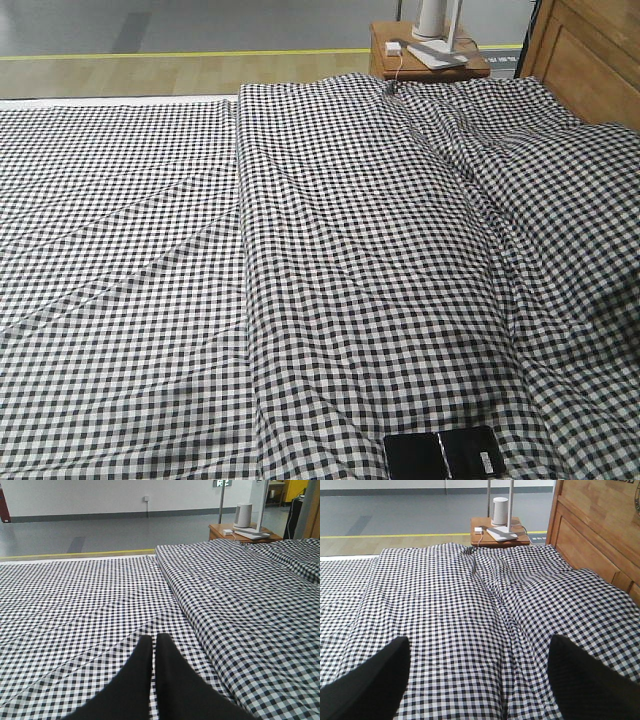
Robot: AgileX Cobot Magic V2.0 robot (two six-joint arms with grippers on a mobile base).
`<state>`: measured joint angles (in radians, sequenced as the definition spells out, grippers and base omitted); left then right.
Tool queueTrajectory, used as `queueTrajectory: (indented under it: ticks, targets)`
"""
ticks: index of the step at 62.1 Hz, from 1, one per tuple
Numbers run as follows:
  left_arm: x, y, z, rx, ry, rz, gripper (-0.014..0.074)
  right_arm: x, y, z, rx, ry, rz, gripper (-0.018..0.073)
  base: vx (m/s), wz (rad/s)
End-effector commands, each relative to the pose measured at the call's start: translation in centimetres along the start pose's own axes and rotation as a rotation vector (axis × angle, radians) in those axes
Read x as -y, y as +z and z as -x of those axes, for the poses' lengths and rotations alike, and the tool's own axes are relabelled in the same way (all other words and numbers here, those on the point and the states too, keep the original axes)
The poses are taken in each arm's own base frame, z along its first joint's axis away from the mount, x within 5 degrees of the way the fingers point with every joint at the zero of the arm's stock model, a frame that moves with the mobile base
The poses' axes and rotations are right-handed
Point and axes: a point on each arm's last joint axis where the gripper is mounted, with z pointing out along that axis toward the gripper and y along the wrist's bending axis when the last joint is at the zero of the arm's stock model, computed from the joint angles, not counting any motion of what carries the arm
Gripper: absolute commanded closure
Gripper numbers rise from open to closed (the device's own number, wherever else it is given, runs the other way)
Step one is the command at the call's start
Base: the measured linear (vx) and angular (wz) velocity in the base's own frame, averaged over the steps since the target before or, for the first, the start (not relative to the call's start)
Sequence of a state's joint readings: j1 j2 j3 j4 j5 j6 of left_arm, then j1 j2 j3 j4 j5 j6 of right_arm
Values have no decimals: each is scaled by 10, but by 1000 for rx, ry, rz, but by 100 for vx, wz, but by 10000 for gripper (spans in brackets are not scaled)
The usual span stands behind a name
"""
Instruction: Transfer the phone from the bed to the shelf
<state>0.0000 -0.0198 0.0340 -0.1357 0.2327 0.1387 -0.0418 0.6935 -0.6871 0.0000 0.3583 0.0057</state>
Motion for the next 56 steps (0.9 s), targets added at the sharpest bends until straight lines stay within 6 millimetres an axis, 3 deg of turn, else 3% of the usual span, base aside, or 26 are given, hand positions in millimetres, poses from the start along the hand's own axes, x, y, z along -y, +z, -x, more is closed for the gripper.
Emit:
queueTrajectory:
  ticks: [1,14,34,45,56]
  targets:
    - [-1,0,6,77,-12,4,596,0,-4,17,99,-5,-3,29,0,0]
    - [-1,0,6,77,-12,4,596,-1,13,34,-25,40,16,29,0,0]
    - [-1,0,6,77,-12,4,596,-3,77,70,-275,57,28,29,0,0]
    - [-1,0,6,77,-12,4,596,-2,97,78,-304,47,29,29,0,0]
    - [-1,0,6,77,-12,4,596,20,106,78,-354,103,10,29,0,0]
